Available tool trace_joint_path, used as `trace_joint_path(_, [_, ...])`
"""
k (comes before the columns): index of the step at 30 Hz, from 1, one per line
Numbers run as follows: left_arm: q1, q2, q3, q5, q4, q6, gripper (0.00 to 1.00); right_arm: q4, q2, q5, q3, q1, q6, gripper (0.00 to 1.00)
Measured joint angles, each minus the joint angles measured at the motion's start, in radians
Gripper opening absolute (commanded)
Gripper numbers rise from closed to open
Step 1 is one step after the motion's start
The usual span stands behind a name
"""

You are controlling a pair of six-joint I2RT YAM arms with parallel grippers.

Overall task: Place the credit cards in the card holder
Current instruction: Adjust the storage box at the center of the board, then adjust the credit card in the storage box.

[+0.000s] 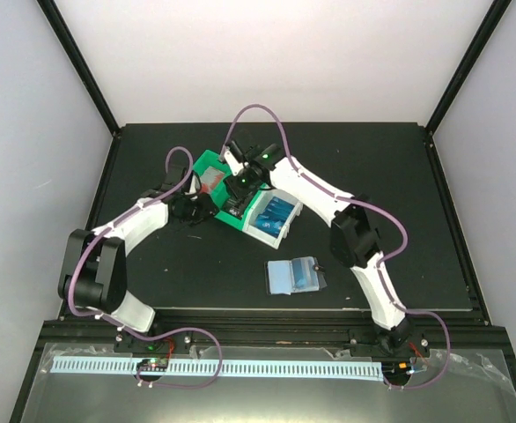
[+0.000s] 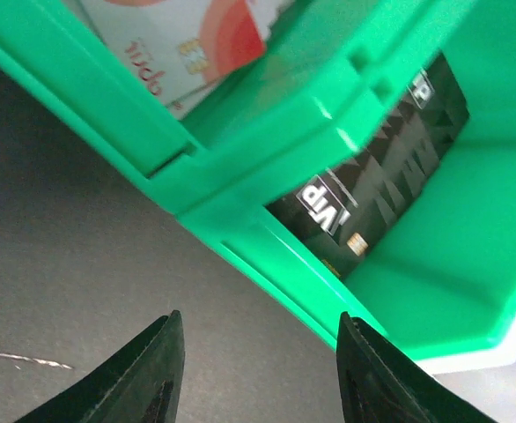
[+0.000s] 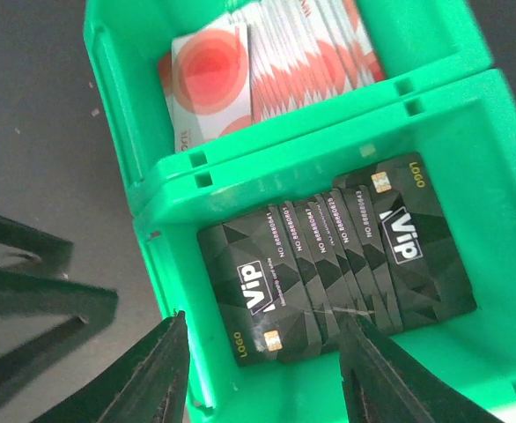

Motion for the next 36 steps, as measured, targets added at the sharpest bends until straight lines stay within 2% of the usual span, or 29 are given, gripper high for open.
trace_joint_path(6, [0.044, 0.034, -0.014, 0.017, 0.023, -0.035, 0.46, -0.098, 0.143, -0.019, 0.141, 0.0, -0.093, 0.49])
trace_joint_path(13, [0.042, 0.058, -0.089, 0.061, 0.087, -0.075, 0.46, -0.172, 0.263, -0.027, 0.269, 0.0, -0.153, 0.48])
trace_joint_path(32, [0.009, 0.119, -0.113, 0.083, 0.164, -0.106, 0.43, -0.166, 0.35, 0.019, 0.286, 0.0, -0.273, 0.49])
trace_joint_path(36, [0.003, 0.117, -0.113, 0.079, 0.168, -0.106, 0.43, -0.145, 0.335, 0.021, 0.236, 0.001, -0.305, 0.49])
